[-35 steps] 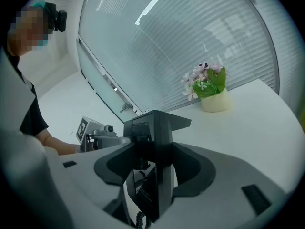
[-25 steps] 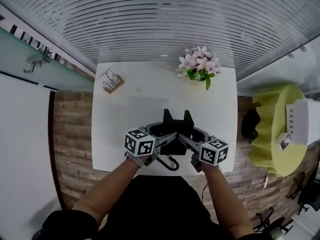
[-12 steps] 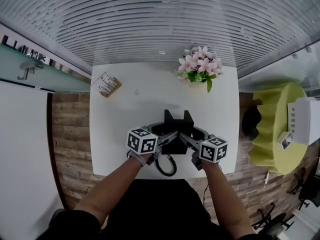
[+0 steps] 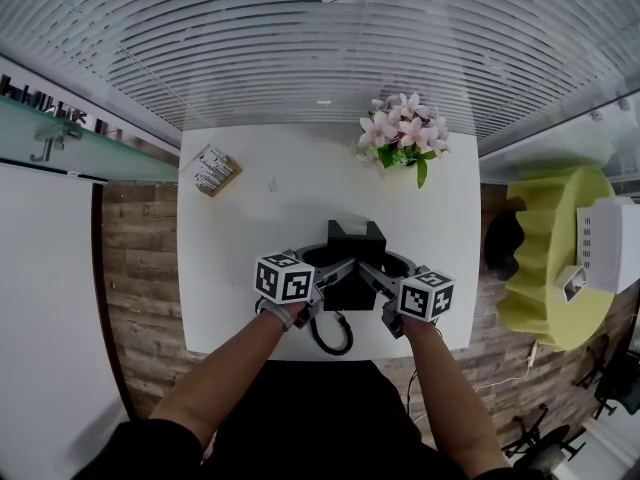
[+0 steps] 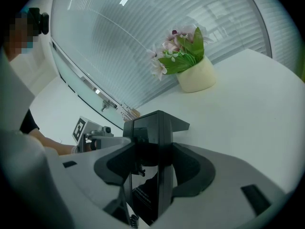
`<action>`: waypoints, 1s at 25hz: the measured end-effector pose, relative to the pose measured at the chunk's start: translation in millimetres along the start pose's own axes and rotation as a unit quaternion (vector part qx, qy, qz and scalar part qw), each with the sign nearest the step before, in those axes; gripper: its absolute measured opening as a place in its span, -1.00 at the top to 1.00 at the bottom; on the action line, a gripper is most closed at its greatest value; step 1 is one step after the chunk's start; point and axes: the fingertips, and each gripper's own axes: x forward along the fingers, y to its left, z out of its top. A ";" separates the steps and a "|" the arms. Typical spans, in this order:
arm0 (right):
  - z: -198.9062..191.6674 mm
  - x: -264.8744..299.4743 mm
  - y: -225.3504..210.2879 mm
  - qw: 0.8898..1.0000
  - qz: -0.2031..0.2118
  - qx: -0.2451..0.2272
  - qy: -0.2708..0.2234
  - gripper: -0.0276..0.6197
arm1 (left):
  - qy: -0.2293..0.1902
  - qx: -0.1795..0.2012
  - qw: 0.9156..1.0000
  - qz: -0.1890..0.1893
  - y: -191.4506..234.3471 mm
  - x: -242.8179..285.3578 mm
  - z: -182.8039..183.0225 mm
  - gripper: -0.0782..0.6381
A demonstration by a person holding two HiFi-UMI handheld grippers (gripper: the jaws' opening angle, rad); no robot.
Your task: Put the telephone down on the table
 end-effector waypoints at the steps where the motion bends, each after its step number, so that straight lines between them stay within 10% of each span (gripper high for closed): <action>1: -0.1 0.5 -0.5 1.000 -0.001 0.001 0.001 0.12 | 0.000 -0.003 1.000 0.000 0.8 0.3 -0.2 0.10; 13: 2.8 -4.4 -2.7 1.000 -0.020 -0.022 -0.010 0.09 | -0.015 0.040 0.997 0.060 9.5 -12.4 2.0 0.00; 25: 34.2 -79.8 75.1 0.975 -0.019 -0.198 -0.098 0.09 | -0.109 0.218 0.963 0.112 -85.1 -83.1 31.3 0.00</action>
